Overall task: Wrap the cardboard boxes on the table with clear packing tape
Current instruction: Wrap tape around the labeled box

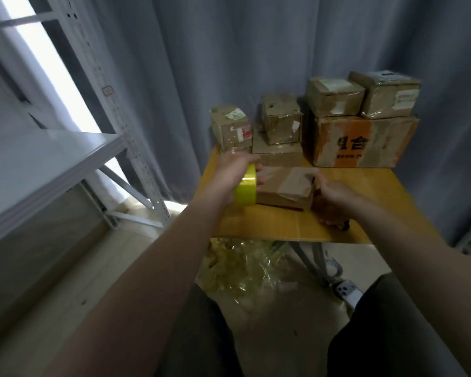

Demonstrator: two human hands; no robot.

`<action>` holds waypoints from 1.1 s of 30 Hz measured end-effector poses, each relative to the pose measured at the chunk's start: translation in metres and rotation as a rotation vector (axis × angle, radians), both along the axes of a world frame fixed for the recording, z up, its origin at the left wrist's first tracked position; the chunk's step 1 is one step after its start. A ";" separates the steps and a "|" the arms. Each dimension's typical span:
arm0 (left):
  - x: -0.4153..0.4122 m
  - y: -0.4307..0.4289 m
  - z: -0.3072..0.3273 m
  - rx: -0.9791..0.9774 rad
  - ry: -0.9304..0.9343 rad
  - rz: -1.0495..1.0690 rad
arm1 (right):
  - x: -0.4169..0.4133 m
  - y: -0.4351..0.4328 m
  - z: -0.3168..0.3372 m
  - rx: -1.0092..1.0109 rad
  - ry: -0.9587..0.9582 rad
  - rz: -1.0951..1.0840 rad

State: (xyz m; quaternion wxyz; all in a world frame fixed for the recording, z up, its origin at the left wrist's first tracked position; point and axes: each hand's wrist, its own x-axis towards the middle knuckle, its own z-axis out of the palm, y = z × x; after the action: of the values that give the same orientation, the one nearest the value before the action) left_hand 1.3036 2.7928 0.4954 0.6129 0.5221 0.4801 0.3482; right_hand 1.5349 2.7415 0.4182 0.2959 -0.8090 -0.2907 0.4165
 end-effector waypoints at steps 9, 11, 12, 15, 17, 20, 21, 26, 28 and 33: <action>0.047 -0.009 -0.027 -0.095 0.023 -0.163 | 0.044 -0.016 -0.019 0.144 -0.310 0.084; 0.049 -0.007 -0.030 -0.107 0.012 -0.154 | 0.042 -0.011 -0.021 0.246 -0.401 0.098; 0.047 -0.006 -0.032 -0.117 0.014 -0.152 | 0.038 -0.006 -0.023 0.319 -0.423 0.103; 0.038 -0.005 -0.037 -0.117 0.063 -0.198 | 0.017 0.006 -0.018 0.360 -0.474 0.356; 0.029 -0.008 -0.041 -0.121 0.069 -0.209 | 0.003 0.013 -0.017 0.209 -0.572 0.645; 0.016 -0.014 -0.043 -0.096 0.062 -0.214 | -0.003 0.019 -0.029 0.158 -0.662 0.886; 0.012 -0.017 -0.043 -0.080 0.057 -0.217 | 0.000 0.018 -0.034 0.196 -0.651 0.909; 0.000 -0.039 -0.048 0.012 0.043 -0.224 | -0.001 0.001 -0.031 0.376 -0.562 0.844; 0.001 -0.054 -0.049 0.033 0.034 -0.261 | -0.013 -0.015 -0.007 0.558 -0.277 0.634; 0.018 -0.081 -0.050 0.140 0.005 -0.265 | -0.031 -0.040 0.027 0.579 -0.021 0.547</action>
State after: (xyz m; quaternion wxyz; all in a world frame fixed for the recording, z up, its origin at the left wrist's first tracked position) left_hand 1.3212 2.7121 0.4454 0.6143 0.6234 0.3831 0.2954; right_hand 1.5039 2.7020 0.4455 0.3871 -0.5890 -0.6038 0.3725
